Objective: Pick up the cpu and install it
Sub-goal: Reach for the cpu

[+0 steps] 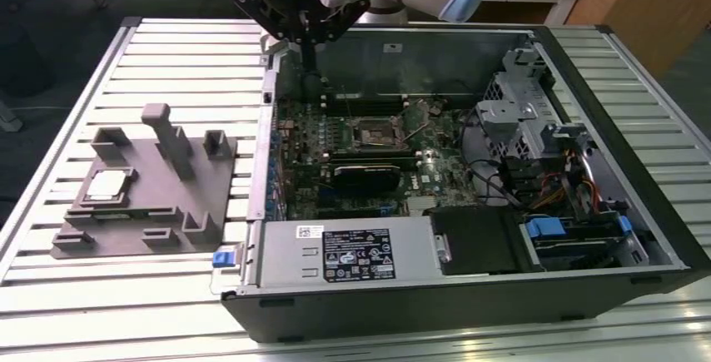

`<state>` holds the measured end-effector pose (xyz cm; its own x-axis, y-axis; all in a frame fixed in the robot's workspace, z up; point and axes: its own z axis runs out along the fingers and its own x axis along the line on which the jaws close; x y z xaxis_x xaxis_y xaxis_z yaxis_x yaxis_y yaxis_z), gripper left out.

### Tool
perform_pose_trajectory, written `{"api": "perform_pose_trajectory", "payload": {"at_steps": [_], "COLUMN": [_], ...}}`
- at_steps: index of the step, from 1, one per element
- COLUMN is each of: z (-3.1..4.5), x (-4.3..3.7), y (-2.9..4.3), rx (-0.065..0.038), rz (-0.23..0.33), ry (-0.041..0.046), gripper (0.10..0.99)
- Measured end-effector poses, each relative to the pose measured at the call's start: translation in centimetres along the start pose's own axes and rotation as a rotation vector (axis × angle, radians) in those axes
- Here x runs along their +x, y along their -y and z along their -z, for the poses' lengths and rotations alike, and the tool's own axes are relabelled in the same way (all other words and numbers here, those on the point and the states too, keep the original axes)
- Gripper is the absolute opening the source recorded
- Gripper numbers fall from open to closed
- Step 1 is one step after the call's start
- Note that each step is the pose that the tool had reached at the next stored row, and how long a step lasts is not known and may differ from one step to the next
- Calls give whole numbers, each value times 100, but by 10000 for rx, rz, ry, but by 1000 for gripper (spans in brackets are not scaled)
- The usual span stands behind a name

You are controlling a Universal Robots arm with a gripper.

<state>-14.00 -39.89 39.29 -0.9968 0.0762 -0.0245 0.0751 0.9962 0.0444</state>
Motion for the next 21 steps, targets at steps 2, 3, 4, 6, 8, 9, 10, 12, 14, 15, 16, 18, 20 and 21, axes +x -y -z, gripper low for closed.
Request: {"api": "perform_pose_trajectory", "payload": {"at_steps": [2, 3, 4, 6, 8, 9, 10, 12, 14, 15, 16, 18, 20, 21], "z": [0, 0, 0, -1, -1, -1, -1, -1, -2, -2, -2, -2, -3, -3], "x": [7, 11, 14, 21, 28, 31, 35, 42, 49, 53, 56, 63, 71, 75], "y": [1, 1, 1, 2, 2, 2, 3, 3, 4, 4, 5, 5, 6, 6], "rx": [0, 0, 0, 0, 0, 0, 0, 1, 0, 0, 0, 0, 0, 0], "rz": [-1, 0, 0, 0, 0, 0, 0, 0, 0, 0, 0, 0, -1, 0], "ry": [0, 0, 0, 0, 0, 0, 0, 0, 0, 0, 0, 0, 0, 0], "gripper": [106, 106, 106, 106, 106, 106, 106, 106, 106, 106, 106, 106, 106, 106]}}
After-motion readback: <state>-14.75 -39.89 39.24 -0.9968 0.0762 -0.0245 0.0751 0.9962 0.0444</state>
